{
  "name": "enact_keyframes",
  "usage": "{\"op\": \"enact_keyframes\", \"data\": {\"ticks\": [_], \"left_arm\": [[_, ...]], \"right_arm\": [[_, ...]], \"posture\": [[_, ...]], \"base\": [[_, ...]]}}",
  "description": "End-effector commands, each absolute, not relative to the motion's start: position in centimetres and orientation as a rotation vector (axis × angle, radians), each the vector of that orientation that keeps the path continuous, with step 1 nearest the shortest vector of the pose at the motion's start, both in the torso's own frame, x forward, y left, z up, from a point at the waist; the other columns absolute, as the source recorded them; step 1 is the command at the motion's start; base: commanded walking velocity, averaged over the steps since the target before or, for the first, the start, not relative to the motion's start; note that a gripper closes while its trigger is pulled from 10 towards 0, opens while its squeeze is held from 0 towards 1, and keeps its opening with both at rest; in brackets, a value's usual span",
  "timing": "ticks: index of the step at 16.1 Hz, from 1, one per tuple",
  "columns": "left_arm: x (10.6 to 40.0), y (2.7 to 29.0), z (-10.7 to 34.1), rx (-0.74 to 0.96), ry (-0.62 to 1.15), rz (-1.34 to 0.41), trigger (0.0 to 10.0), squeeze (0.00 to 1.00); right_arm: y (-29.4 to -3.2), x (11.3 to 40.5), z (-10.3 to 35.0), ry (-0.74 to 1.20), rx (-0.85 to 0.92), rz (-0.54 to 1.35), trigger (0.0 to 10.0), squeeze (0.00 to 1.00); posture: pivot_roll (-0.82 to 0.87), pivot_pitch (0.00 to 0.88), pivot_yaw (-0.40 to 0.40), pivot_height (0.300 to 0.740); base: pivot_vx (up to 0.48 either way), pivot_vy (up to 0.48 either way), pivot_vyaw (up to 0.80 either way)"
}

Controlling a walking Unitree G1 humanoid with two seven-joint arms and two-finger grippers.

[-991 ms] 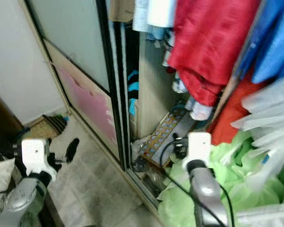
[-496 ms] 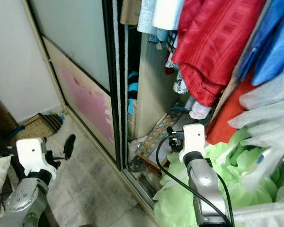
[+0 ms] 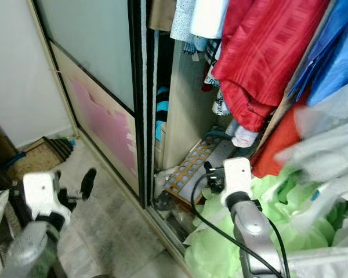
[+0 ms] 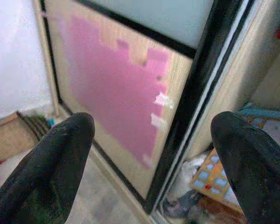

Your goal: Clean up the room

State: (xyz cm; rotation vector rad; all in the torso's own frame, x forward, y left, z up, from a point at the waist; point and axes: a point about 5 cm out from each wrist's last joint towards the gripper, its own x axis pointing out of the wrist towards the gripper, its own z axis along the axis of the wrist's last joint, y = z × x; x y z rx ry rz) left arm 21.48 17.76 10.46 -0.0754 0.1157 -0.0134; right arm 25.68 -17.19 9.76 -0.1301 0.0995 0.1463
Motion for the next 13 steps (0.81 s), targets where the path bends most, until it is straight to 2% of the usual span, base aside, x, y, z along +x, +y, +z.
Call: {"op": "enact_keyframes", "data": {"ticks": [1,3,5,7,11,13], "left_arm": [[21.3,18.4,10.2,-0.077,0.139,-0.002,10.0,0.00],[20.3,19.2,9.4,-0.072,0.189,0.036,10.0,0.00],[19.8,18.7,9.1,-0.076,0.197,0.028,10.0,0.00],[20.2,17.8,9.3,-0.077,0.182,-0.008,10.0,0.00],[21.3,17.8,10.0,-0.060,0.146,-0.032,10.0,0.00],[20.7,17.9,9.7,-0.057,0.161,-0.014,10.0,0.00]], "right_arm": [[-17.1,25.5,10.1,0.096,-0.137,0.151,10.0,0.00],[-17.0,24.9,9.6,0.109,-0.103,0.118,10.0,0.00],[-17.7,25.0,9.5,0.118,-0.063,0.058,10.0,0.00],[-17.6,25.2,9.6,0.101,-0.054,0.035,10.0,0.00],[-17.1,25.6,9.9,0.086,-0.069,0.059,10.0,0.00],[-17.0,25.6,9.8,0.096,-0.074,0.082,10.0,0.00]], "posture": [[0.00,0.000,-0.064,0.740],[0.00,0.000,-0.032,0.740],[0.00,0.000,-0.020,0.740],[0.00,0.000,0.013,0.740],[0.00,0.000,0.007,0.740],[0.01,0.000,-0.016,0.740]], "base": [[0.000,0.000,0.00],[0.000,0.000,0.80],[0.000,0.000,0.69],[0.000,0.000,0.00],[0.000,0.000,0.00],[0.000,0.000,0.80]]}}
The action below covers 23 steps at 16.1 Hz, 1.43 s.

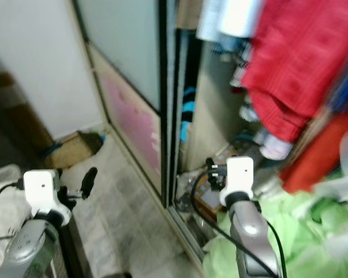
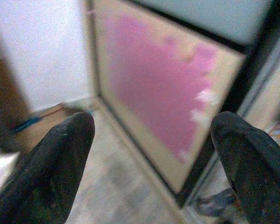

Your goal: Clean up the room

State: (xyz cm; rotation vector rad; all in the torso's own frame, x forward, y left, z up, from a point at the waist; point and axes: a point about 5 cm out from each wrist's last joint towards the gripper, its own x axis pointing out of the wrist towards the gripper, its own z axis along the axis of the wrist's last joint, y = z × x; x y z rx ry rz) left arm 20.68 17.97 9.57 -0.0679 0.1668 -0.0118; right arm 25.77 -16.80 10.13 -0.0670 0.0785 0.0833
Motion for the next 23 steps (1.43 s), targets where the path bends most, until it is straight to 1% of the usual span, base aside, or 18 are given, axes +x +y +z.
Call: {"op": "enact_keyframes", "data": {"ticks": [1,3,5,7,9,15,18,22,23], "left_arm": [[20.5,17.8,9.7,-0.061,0.162,-0.009,10.0,0.00],[20.8,17.6,10.3,0.024,0.119,-0.053,10.0,0.00],[21.5,18.4,10.6,-0.031,0.120,0.012,10.0,0.00],[21.5,18.3,10.6,-0.012,0.123,-0.006,10.0,0.00],[21.3,18.3,10.7,-0.039,0.108,0.027,10.0,0.00],[20.9,17.6,10.8,-0.060,0.107,0.020,10.0,0.00],[20.4,17.8,10.9,-0.061,0.128,0.041,10.0,0.00],[20.2,17.6,11.1,-0.033,0.113,0.009,10.0,0.00],[20.2,17.4,11.2,-0.048,0.113,0.000,10.0,0.00]], "right_arm": [[-16.8,25.9,9.9,0.094,-0.075,0.094,10.0,0.00],[-16.7,26.3,10.0,0.091,-0.073,0.097,10.0,0.00],[-16.3,26.7,10.3,0.075,-0.082,0.120,10.0,0.00],[-16.1,27.0,10.5,0.067,-0.087,0.134,10.0,0.00],[-16.5,27.1,10.7,0.065,-0.093,0.134,10.0,0.00],[-16.5,27.4,10.6,0.069,-0.102,0.152,10.0,0.00],[-16.7,27.1,10.5,0.073,-0.103,0.142,10.0,0.00],[-17.1,26.9,10.3,0.079,-0.103,0.133,10.0,0.00],[-17.1,26.9,10.3,0.079,-0.103,0.132,10.0,0.00]], "posture": [[0.01,0.000,-0.021,0.740],[0.01,0.000,-0.025,0.740],[0.02,0.000,-0.032,0.740],[0.02,0.000,-0.036,0.740],[0.02,0.000,-0.043,0.740],[0.02,0.000,-0.049,0.740],[0.03,0.000,-0.048,0.740],[0.03,0.000,-0.041,0.740],[0.03,0.000,-0.041,0.740]], "base": [[0.000,0.000,0.80],[0.000,0.000,0.80],[0.000,0.000,0.80],[0.000,0.000,0.80],[0.000,0.000,0.80],[0.000,0.000,0.80],[0.000,0.000,0.80],[0.000,0.000,0.80],[0.000,0.000,0.80]]}}
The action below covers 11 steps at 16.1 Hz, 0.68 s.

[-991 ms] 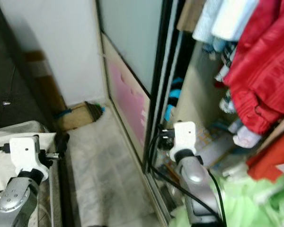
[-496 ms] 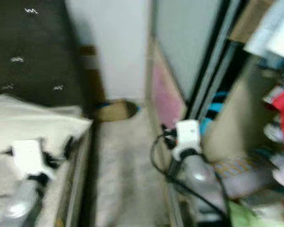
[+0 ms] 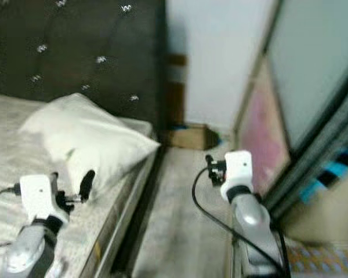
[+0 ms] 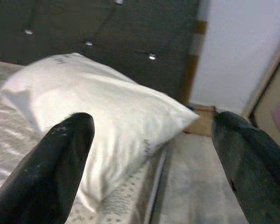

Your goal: Clean up the room

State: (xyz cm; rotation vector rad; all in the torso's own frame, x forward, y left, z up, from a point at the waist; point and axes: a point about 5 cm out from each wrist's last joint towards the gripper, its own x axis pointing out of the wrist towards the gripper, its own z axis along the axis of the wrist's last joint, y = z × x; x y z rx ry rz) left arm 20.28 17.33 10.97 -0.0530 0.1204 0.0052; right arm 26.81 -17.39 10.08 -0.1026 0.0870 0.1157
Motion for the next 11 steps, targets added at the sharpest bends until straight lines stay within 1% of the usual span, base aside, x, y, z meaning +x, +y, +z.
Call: {"op": "enact_keyframes", "data": {"ticks": [1,4,6,8,10,11], "left_arm": [[20.25,17.37,11.23,-0.049,0.115,-0.003,10.0,0.00],[20.38,17.37,11.36,-0.051,0.111,0.005,10.0,0.00],[20.49,17.32,11.35,-0.104,0.113,0.016,10.0,0.00],[20.43,17.23,11.24,-0.090,0.118,0.024,10.0,0.00],[20.37,17.24,11.38,-0.134,0.101,0.015,10.0,0.00],[20.33,17.35,11.41,-0.129,0.098,0.016,10.0,0.00]], "right_arm": [[-16.97,26.92,10.25,0.079,-0.104,0.135,10.0,0.00],[-16.98,27.10,10.29,0.077,-0.109,0.140,10.0,0.00],[-16.94,27.38,10.45,0.068,-0.112,0.147,10.0,0.00],[-17.05,27.63,10.56,0.063,-0.114,0.144,10.0,0.00],[-17.10,27.63,10.56,0.062,-0.115,0.142,10.0,0.00],[-17.11,27.63,10.58,0.061,-0.114,0.142,10.0,0.00]], "posture": [[0.03,0.000,-0.041,0.740],[0.03,0.000,-0.045,0.740],[0.03,0.000,-0.044,0.740],[0.03,0.000,-0.045,0.740],[0.03,0.000,-0.046,0.740],[0.03,0.000,-0.048,0.740]], "base": [[0.000,0.000,0.80],[0.000,0.000,0.80],[0.000,0.000,0.80],[0.000,0.000,0.80],[0.000,0.000,0.80],[0.000,0.000,0.80]]}}
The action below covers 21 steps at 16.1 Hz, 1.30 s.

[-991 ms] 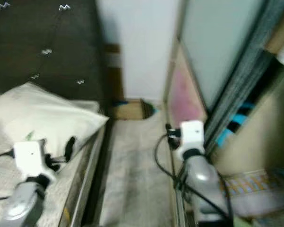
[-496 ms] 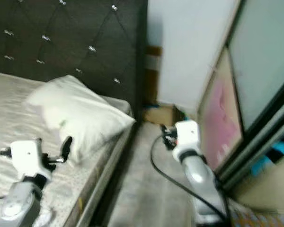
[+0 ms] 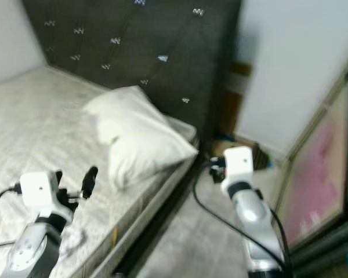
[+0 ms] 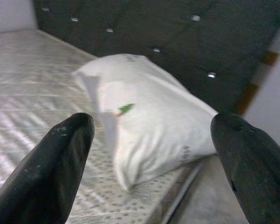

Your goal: Clean up the room

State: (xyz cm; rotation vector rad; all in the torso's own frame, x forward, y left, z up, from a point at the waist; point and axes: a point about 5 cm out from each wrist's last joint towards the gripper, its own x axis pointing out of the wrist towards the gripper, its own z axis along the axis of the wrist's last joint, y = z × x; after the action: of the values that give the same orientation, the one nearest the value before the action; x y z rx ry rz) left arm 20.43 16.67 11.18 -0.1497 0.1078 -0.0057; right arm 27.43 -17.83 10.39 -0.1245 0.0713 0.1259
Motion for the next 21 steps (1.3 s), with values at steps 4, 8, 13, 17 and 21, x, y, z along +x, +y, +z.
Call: {"op": "enact_keyframes", "data": {"ticks": [4,8,13,17,21], "left_arm": [[20.20,17.46,11.17,-0.141,0.111,0.012,10.0,1.00],[20.54,17.71,10.97,-0.035,0.131,0.093,10.0,0.00],[20.24,17.54,11.16,-0.098,0.121,0.027,10.0,0.00],[20.53,17.62,10.97,0.019,0.129,0.098,10.0,0.00],[20.48,17.45,10.77,-0.008,0.138,0.066,10.0,0.00]], "right_arm": [[-17.19,27.64,10.63,0.053,-0.103,0.131,10.0,1.00],[-17.30,27.70,10.69,0.049,-0.110,0.119,10.0,1.00],[-17.12,28.02,10.75,0.042,-0.104,0.121,10.0,1.00],[-17.13,28.08,10.74,0.042,-0.105,0.116,10.0,1.00],[-17.08,28.12,10.68,0.042,-0.101,0.121,10.0,1.00]], "posture": [[0.02,0.000,-0.045,0.740],[0.02,0.000,-0.046,0.740],[0.02,0.000,-0.047,0.740],[0.03,0.000,-0.048,0.740],[0.03,0.000,-0.049,0.740]], "base": [[0.000,0.000,0.80],[0.000,0.000,0.80],[0.000,0.000,0.80],[0.000,0.000,0.80],[0.000,0.000,0.80]]}}
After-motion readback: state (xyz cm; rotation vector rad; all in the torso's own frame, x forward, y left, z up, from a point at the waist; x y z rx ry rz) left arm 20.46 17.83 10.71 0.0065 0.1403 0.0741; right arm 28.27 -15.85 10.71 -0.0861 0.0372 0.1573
